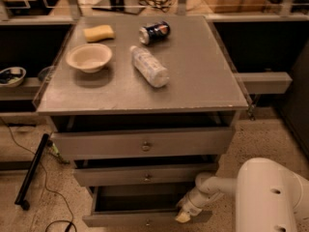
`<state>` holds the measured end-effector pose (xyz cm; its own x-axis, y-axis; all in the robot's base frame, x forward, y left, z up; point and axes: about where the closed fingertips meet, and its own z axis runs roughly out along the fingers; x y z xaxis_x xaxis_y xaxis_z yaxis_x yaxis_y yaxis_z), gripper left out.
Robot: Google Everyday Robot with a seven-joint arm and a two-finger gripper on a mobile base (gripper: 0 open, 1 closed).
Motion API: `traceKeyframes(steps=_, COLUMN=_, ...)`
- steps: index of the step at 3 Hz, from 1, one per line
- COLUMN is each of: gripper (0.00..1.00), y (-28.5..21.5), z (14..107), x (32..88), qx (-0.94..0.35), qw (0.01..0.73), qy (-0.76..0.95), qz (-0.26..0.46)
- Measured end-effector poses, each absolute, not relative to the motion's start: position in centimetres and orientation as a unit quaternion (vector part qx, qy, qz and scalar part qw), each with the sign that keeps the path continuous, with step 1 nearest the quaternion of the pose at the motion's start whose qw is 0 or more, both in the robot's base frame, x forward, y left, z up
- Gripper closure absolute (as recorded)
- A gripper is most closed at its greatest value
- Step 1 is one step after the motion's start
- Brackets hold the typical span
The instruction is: Open bottom drawer
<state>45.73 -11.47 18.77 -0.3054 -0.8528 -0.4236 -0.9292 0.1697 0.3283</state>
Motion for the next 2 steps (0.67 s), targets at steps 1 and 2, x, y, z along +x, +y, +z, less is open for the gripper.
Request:
traceKeyframes(steps=1, gripper=1.0, y=-11.04, z=20.01, x=45.39, qx=-0.583, qw=0.089, qy=0.758, qz=0.28)
traceKeyframes(steps=2, gripper=1.0, y=-10.92, z=20.89, x=45.28, qx=-0.582, qw=0.103, qy=0.754, qz=0.288)
